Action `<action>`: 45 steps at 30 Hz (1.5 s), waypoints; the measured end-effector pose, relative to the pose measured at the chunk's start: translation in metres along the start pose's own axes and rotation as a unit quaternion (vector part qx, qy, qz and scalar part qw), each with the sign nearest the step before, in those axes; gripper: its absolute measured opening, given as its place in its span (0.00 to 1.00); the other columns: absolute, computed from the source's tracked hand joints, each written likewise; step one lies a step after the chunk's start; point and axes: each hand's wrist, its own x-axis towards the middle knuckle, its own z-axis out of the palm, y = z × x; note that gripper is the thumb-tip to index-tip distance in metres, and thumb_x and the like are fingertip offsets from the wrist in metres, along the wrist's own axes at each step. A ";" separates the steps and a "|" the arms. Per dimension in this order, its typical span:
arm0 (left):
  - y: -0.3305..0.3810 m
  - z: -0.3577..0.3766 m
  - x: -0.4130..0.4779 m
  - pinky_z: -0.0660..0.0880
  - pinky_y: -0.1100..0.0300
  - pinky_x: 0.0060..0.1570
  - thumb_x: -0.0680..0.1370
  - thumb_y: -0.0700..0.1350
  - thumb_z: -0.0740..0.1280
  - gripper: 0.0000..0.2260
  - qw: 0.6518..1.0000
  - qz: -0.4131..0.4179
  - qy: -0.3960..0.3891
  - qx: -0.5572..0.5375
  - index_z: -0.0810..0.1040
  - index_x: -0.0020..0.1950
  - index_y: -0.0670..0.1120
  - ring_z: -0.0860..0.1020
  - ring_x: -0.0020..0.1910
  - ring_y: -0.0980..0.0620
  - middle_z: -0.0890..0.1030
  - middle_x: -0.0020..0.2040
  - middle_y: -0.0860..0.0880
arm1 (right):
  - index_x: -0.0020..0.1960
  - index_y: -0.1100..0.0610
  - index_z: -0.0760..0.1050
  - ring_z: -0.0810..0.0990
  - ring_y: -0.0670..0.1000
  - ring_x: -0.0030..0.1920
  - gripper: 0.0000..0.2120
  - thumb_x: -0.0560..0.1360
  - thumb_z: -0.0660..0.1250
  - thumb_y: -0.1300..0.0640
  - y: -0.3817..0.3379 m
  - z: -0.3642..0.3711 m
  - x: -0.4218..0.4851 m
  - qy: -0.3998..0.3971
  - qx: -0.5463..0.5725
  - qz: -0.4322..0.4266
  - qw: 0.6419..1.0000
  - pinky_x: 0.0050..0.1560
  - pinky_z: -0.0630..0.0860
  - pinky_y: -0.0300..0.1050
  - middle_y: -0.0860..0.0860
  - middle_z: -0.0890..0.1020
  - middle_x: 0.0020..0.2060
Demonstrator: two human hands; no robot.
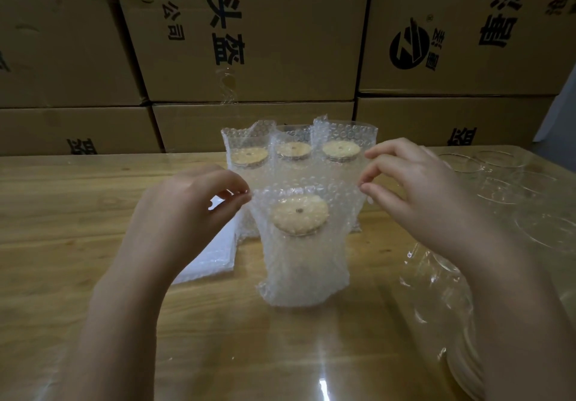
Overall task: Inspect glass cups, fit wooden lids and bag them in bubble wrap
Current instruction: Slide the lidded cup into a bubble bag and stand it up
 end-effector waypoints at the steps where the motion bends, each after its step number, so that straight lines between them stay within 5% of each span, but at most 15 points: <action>1: 0.000 0.000 0.000 0.76 0.55 0.28 0.73 0.44 0.73 0.02 1.000 0.005 0.009 0.007 0.82 0.41 0.50 0.77 0.32 0.55 0.81 0.37 0.57 | 0.45 0.47 0.76 0.68 0.47 0.63 0.03 0.77 0.65 0.53 0.000 0.001 0.000 0.013 -0.003 -0.003 1.000 0.64 0.61 0.50 0.43 0.74 0.60; 12: 0.004 0.004 0.003 0.65 0.64 0.27 0.74 0.44 0.73 0.03 0.997 -0.001 0.065 0.052 0.83 0.41 0.49 0.73 0.29 0.53 0.80 0.36 0.54 | 0.48 0.52 0.78 0.67 0.49 0.64 0.04 0.78 0.65 0.56 0.006 0.014 0.005 0.048 -0.036 -0.004 0.998 0.58 0.58 0.44 0.46 0.75 0.59; 18: -0.004 0.000 0.000 0.70 0.62 0.31 0.74 0.47 0.71 0.03 0.999 -0.051 0.015 0.000 0.81 0.41 0.54 0.73 0.33 0.66 0.75 0.34 0.64 | 0.48 0.48 0.72 0.74 0.47 0.55 0.02 0.78 0.62 0.51 0.001 0.015 0.005 -0.013 0.049 0.009 0.999 0.58 0.72 0.52 0.42 0.75 0.52; 22: -0.007 -0.001 -0.001 0.76 0.56 0.36 0.73 0.53 0.68 0.01 0.997 -0.063 -0.040 -0.037 0.78 0.42 0.58 0.76 0.39 0.69 0.78 0.39 0.68 | 0.60 0.41 0.68 0.73 0.36 0.56 0.18 0.72 0.58 0.37 -0.002 0.017 0.003 -0.066 0.120 0.012 0.990 0.55 0.75 0.44 0.35 0.72 0.56; 25: -0.008 0.000 -0.001 0.77 0.55 0.37 0.73 0.54 0.68 0.01 0.996 -0.066 -0.048 -0.045 0.77 0.41 0.59 0.76 0.43 0.70 0.78 0.39 0.68 | 0.66 0.28 0.57 0.70 0.31 0.57 0.34 0.62 0.61 0.26 -0.008 0.022 0.001 -0.145 0.171 0.001 0.975 0.56 0.72 0.40 0.28 0.66 0.58; 29: -0.008 0.000 0.000 0.78 0.53 0.38 0.72 0.56 0.67 0.02 0.995 -0.069 -0.056 -0.051 0.77 0.40 0.59 0.76 0.44 0.70 0.78 0.38 0.68 | 0.69 0.24 0.44 0.60 0.34 0.65 0.49 0.57 0.70 0.27 -0.017 0.037 0.000 -0.190 0.196 -0.019 0.962 0.59 0.63 0.41 0.30 0.56 0.70; 34: -0.010 0.000 -0.001 0.78 0.53 0.40 0.71 0.56 0.68 0.04 0.992 -0.084 -0.065 -0.074 0.77 0.39 0.58 0.78 0.40 0.66 0.80 0.37 0.64 | 0.61 0.33 0.59 0.68 0.37 0.60 0.34 0.61 0.72 0.32 -0.032 0.058 0.002 -0.184 0.175 -0.029 0.967 0.58 0.71 0.44 0.33 0.64 0.63; 37: -0.014 0.002 -0.001 0.78 0.55 0.39 0.71 0.55 0.69 0.03 0.989 -0.077 -0.067 -0.104 0.77 0.39 0.57 0.78 0.41 0.66 0.78 0.42 0.69 | 0.47 0.38 0.60 0.70 0.37 0.46 0.23 0.64 0.72 0.36 -0.034 0.063 0.004 -0.163 0.163 -0.027 0.973 0.45 0.71 0.41 0.33 0.68 0.48; 40: -0.018 0.009 -0.001 0.75 0.62 0.36 0.71 0.50 0.72 0.04 0.978 -0.081 -0.047 -0.187 0.78 0.39 0.55 0.80 0.38 0.60 0.81 0.39 0.62 | 0.44 0.42 0.59 0.69 0.39 0.38 0.23 0.65 0.72 0.36 -0.028 0.062 0.002 -0.143 0.166 -0.010 0.976 0.35 0.65 0.40 0.37 0.68 0.44; 45: -0.020 0.033 0.001 0.76 0.62 0.30 0.74 0.46 0.70 0.03 0.890 -0.155 0.015 -0.429 0.78 0.46 0.52 0.81 0.33 0.52 0.84 0.39 0.48 | 0.47 0.44 0.59 0.71 0.40 0.36 0.23 0.65 0.71 0.37 -0.026 0.064 0.000 -0.123 0.186 0.022 0.974 0.34 0.67 0.41 0.39 0.69 0.44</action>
